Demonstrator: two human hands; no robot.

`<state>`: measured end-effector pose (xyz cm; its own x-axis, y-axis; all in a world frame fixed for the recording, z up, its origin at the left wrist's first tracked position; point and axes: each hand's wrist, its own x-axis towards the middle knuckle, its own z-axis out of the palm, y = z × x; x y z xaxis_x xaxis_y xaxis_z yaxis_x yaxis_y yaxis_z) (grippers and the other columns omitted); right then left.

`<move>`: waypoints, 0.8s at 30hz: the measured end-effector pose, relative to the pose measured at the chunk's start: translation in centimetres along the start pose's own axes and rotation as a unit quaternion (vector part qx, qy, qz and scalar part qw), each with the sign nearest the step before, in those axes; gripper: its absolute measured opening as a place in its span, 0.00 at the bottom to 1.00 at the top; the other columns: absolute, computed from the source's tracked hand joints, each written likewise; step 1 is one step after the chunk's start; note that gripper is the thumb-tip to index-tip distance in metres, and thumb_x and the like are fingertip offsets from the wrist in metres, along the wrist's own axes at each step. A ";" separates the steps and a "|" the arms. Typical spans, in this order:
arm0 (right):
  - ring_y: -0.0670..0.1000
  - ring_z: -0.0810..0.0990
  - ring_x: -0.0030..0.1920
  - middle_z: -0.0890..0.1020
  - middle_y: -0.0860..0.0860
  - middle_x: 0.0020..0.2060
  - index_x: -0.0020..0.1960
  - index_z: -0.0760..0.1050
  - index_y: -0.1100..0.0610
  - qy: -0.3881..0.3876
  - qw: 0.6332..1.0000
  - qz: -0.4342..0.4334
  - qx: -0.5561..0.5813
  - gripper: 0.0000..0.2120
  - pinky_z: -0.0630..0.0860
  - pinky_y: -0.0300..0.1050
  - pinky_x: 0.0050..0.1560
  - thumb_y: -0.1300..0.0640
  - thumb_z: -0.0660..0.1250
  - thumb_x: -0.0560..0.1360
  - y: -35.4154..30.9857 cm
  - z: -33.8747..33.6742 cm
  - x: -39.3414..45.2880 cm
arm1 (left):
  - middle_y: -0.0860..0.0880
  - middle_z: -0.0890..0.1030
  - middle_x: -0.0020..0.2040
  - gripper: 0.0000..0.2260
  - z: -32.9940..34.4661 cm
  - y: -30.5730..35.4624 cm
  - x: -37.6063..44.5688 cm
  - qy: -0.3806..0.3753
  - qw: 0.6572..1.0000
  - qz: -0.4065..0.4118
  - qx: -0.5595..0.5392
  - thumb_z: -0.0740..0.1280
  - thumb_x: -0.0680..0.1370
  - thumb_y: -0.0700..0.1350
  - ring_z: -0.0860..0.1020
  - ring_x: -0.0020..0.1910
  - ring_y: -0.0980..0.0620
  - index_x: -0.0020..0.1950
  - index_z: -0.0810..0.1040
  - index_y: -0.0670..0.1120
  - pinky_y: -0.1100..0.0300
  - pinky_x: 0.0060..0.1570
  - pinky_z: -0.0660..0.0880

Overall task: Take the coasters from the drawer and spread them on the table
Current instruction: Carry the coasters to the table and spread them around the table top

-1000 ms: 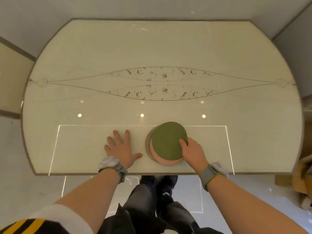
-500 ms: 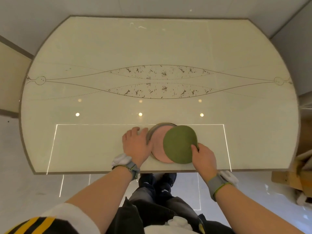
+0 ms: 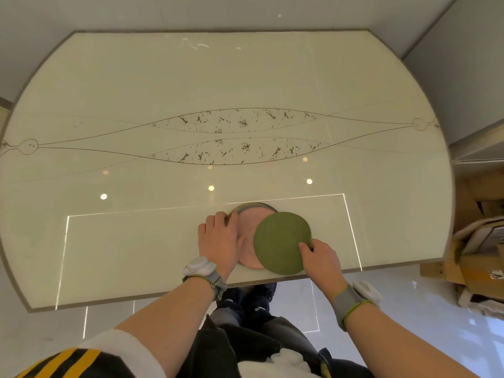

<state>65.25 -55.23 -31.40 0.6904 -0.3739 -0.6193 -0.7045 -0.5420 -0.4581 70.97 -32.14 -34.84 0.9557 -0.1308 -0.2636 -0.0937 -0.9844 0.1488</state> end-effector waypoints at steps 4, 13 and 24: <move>0.54 0.76 0.37 0.79 0.54 0.35 0.42 0.75 0.61 -0.005 1.000 0.012 -0.002 0.16 0.72 0.48 0.39 0.52 0.60 0.83 -0.7 -0.1 0.0 | 0.46 0.79 0.55 0.23 -0.5 0.6 0.5 0.007 0.999 -0.009 -0.050 0.75 0.69 0.48 0.76 0.50 0.42 0.63 0.78 0.48 0.49 0.47 0.70; 0.60 0.80 0.39 0.78 0.55 0.37 0.45 0.72 0.56 0.004 0.998 0.046 0.037 0.06 0.83 0.59 0.47 0.63 0.58 0.74 -1.0 -0.5 0.2 | 0.45 0.77 0.56 0.15 -1.6 0.5 1.3 -0.051 0.949 -0.052 -0.307 0.63 0.78 0.39 0.79 0.51 0.41 0.64 0.78 0.47 0.50 0.51 0.76; 0.58 0.82 0.43 0.82 0.53 0.42 0.54 0.77 0.53 -0.047 0.997 0.010 0.059 0.13 0.85 0.60 0.48 0.63 0.58 0.75 -1.2 -3.5 4.4 | 0.44 0.75 0.56 0.15 -1.7 0.8 2.0 -0.079 0.981 -0.049 -0.168 0.65 0.78 0.46 0.77 0.48 0.41 0.64 0.75 0.48 0.52 0.41 0.74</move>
<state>69.76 -58.84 -31.34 0.6618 -0.3077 -0.6836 -0.7358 -0.4413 -0.5137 73.28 -32.95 -33.58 0.8977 -0.0810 -0.4331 0.1183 -0.9026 0.4139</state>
